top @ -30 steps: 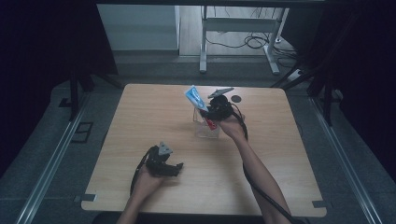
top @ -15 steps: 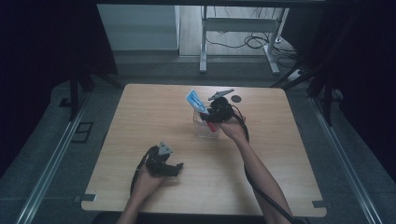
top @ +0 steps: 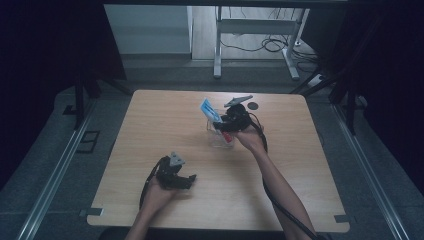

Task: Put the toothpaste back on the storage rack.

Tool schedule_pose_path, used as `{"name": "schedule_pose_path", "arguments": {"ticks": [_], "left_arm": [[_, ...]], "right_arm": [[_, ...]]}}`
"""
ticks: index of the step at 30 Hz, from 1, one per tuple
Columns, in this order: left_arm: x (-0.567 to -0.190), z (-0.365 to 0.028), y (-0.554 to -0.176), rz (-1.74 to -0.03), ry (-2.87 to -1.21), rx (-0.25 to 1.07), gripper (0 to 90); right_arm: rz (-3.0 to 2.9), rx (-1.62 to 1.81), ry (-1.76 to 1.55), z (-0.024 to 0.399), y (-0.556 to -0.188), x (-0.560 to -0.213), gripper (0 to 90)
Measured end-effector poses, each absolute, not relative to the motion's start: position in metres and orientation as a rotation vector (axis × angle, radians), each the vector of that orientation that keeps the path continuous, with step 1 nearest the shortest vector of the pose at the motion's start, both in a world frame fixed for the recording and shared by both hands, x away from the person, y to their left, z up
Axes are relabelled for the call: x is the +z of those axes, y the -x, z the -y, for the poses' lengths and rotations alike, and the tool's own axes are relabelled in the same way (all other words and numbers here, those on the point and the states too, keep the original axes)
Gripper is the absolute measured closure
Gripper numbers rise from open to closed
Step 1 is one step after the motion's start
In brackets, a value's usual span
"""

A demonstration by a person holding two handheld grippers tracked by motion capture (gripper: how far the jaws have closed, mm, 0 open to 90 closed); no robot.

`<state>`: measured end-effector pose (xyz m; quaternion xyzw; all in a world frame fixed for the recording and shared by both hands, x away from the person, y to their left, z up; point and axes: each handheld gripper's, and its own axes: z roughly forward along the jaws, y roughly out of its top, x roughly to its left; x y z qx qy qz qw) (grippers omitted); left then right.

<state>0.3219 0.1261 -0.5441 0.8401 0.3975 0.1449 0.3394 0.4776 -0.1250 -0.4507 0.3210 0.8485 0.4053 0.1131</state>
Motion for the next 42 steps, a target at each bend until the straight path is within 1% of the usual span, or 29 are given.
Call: {"name": "schedule_pose_path", "arguments": {"ticks": [22, 42], "left_arm": [[-0.544, -0.126, -0.322, -1.035, -2.187, 0.377, 13.1], [-0.544, -0.126, -0.322, -1.035, -2.186, 0.377, 13.2]], "right_arm": [[-2.440, 1.229, -0.908, 0.133, -0.467, -0.440, 26.7], [-2.453, 1.241, -0.873, 0.145, -0.452, -0.435, 17.5]]}}
